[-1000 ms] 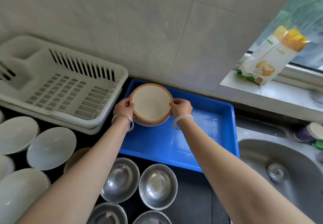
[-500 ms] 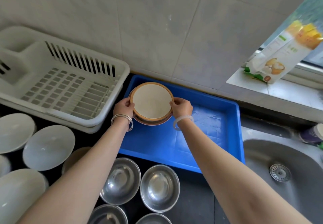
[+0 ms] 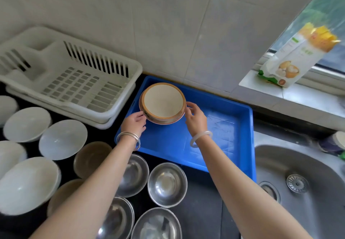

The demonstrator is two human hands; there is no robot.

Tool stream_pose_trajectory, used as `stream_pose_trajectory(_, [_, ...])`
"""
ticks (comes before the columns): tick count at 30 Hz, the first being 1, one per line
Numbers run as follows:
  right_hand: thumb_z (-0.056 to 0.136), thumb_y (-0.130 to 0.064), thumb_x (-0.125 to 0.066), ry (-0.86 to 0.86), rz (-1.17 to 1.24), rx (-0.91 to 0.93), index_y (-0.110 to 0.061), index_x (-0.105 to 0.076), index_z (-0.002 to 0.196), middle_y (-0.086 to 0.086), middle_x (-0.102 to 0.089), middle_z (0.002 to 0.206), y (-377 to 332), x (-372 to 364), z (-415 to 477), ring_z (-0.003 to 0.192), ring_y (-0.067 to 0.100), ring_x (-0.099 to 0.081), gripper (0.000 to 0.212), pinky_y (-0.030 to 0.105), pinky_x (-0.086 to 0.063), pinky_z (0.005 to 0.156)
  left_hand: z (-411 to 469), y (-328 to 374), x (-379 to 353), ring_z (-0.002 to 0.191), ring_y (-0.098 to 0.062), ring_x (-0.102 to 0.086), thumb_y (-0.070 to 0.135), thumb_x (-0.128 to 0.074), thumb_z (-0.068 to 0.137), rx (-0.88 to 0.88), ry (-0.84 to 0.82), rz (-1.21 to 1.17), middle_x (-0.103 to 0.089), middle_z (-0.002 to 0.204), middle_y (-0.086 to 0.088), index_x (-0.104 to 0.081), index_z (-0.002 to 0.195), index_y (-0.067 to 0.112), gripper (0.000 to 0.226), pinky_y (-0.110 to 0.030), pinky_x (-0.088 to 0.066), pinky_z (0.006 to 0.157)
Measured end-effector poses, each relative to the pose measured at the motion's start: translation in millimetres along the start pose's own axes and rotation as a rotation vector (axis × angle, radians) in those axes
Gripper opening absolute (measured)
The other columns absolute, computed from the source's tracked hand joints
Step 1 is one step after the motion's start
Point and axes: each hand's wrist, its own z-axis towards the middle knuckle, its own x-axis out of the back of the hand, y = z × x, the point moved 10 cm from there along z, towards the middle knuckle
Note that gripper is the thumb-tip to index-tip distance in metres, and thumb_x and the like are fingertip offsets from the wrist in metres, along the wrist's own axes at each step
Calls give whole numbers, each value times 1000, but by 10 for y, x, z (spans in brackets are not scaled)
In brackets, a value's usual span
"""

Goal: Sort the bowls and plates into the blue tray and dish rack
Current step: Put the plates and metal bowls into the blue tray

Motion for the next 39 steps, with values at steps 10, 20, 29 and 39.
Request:
stream_pose_trajectory(10, [94, -20, -45, -228, 3, -32, -26, -61, 101, -3, -66, 94, 653, 164, -1128, 82, 14, -65, 18, 34, -52, 83, -1474, -972, 302, 73, -20, -59, 4, -60, 85, 130, -46, 265, -65, 87, -16, -65, 101, -2, 18, -28, -50, 72])
stream_pose_trajectory(20, [91, -20, -56, -343, -181, -273, -18, -51, 124, 4, -64, 107, 1577, -55, -1700, 78, 20, -63, 33, 23, -52, 58, -1833, -1266, 237, 104, -20, -64, -10, -52, 79, 55, -172, 561, -70, 107, -12, -66, 105, 5, 34, -26, -46, 93])
stream_pose_trajectory(29, [87, 3, -52, -243, 26, -390, -8, -64, 108, 7, -66, 88, 1560, 78, -1735, 70, 15, -68, 26, 23, -59, 55, -1772, -1251, 254, 88, -14, -67, 8, -64, 80, -5, -149, 728, -74, 92, 0, -71, 89, 20, 16, -24, -50, 80])
stream_pose_trajectory(39, [84, 0, -56, -193, 41, -281, -10, -72, 93, 7, -74, 81, 1245, 605, -1865, 67, 15, -72, 21, 24, -59, 60, -1633, -1239, 159, 86, -16, -67, 6, -68, 77, 6, -111, 589, -74, 91, -4, -73, 88, 13, 14, -23, -49, 77])
